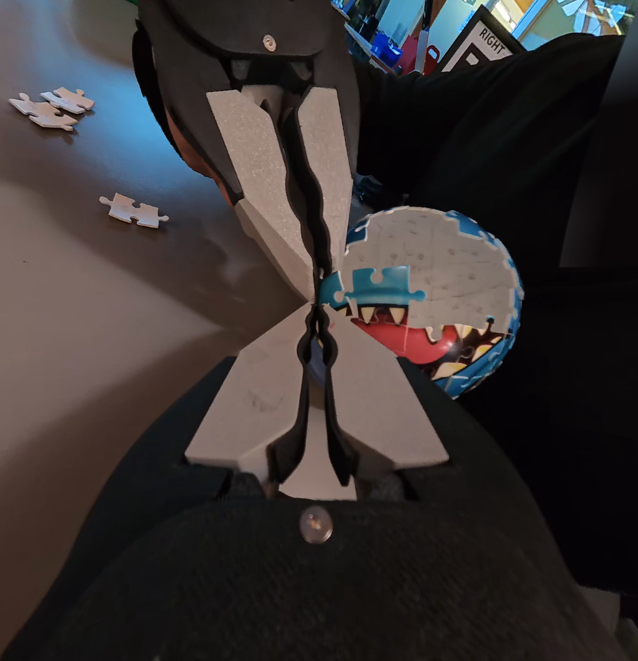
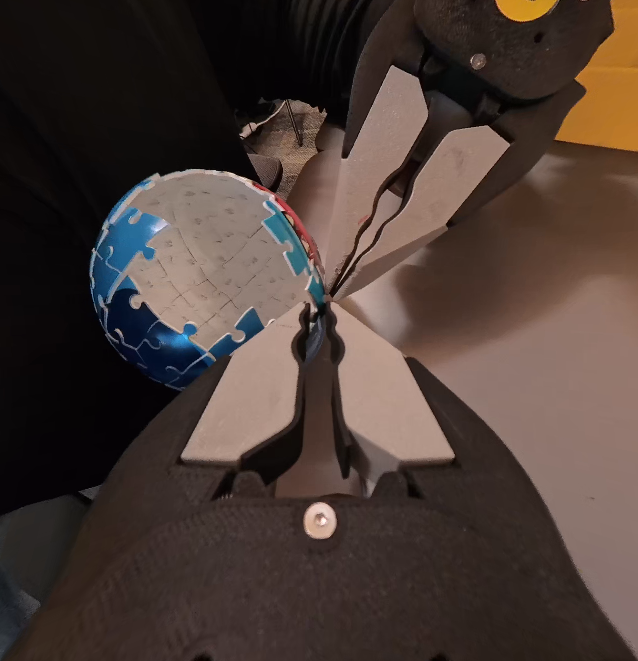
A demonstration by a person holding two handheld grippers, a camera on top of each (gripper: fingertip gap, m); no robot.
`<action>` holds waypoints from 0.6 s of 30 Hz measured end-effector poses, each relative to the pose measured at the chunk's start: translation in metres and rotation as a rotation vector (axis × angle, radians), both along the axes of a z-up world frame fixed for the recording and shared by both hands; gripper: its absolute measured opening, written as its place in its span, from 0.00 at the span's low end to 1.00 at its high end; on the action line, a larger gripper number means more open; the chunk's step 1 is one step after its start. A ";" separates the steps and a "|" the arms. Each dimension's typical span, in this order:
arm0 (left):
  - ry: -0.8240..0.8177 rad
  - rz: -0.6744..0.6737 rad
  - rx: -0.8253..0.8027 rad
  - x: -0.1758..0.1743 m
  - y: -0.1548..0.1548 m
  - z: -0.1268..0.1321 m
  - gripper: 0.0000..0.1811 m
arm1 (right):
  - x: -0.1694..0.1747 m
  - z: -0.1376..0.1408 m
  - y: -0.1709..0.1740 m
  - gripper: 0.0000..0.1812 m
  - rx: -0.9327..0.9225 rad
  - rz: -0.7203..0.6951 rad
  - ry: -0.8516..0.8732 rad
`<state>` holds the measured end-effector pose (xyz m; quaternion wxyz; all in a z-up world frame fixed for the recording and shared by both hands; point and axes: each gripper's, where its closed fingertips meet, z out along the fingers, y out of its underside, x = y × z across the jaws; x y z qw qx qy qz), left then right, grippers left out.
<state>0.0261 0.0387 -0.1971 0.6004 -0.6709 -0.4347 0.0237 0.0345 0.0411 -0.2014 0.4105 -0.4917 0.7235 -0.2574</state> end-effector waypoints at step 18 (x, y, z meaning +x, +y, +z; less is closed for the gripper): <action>0.010 -0.007 -0.012 -0.001 -0.001 0.001 0.00 | -0.007 0.000 0.001 0.03 0.012 0.063 0.048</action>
